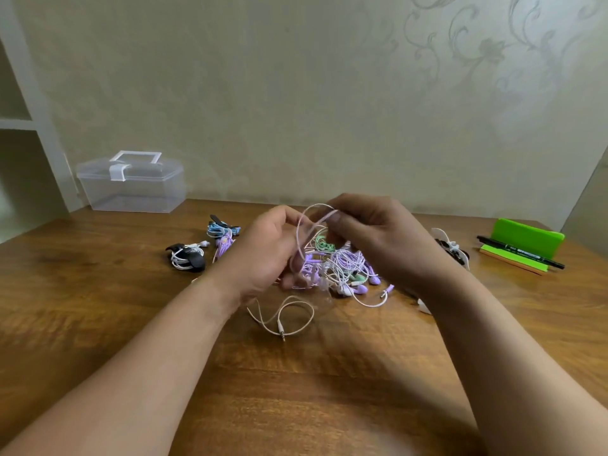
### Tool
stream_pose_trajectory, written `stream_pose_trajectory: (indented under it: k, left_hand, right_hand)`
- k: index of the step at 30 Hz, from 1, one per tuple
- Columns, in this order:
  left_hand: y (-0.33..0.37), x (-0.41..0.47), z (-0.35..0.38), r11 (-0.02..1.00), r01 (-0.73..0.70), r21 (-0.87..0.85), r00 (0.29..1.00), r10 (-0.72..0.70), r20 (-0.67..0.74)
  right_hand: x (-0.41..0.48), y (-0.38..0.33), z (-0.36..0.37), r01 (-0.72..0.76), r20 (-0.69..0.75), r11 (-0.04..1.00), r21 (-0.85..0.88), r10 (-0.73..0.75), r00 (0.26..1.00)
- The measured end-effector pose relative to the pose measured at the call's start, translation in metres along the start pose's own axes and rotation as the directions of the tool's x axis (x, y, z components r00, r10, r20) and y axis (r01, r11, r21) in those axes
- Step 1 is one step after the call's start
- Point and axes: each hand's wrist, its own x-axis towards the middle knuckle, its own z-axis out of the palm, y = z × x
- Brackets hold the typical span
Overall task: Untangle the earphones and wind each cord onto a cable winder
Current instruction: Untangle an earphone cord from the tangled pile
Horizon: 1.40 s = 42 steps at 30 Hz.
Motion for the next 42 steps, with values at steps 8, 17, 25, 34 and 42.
stream_pose_trajectory:
  k: [8, 17, 25, 34, 42]
  left_hand:
    - [-0.012, 0.002, -0.004, 0.856, -0.331, 0.398, 0.944, 0.307, 0.125]
    - [0.011, -0.007, -0.007, 0.994, -0.009, -0.107, 0.982, 0.029, 0.184]
    - [0.007, -0.007, -0.002, 0.977, 0.100, -0.187, 0.955, -0.042, 0.292]
    - [0.006, -0.002, -0.006, 0.988, 0.025, -0.152, 0.987, 0.000, 0.160]
    - [0.004, -0.010, 0.002, 0.976, 0.161, -0.145, 0.904, -0.087, 0.419]
  right_hand:
    - [0.002, 0.003, 0.007, -0.057, 0.033, 0.937, 0.344, 0.048, 0.998]
    - [0.011, 0.018, -0.001, -0.121, -0.035, 0.727, 0.676, 0.196, 0.980]
    - [0.007, 0.028, -0.005, -0.190, -0.211, 0.973, 0.133, 0.215, 0.954]
    - [0.003, 0.023, 0.003, -0.306, 0.267, 0.879, 0.366, 0.215, 0.939]
    - [0.008, 0.027, 0.000, -0.213, -0.059, 0.946, 0.244, 0.234, 0.971]
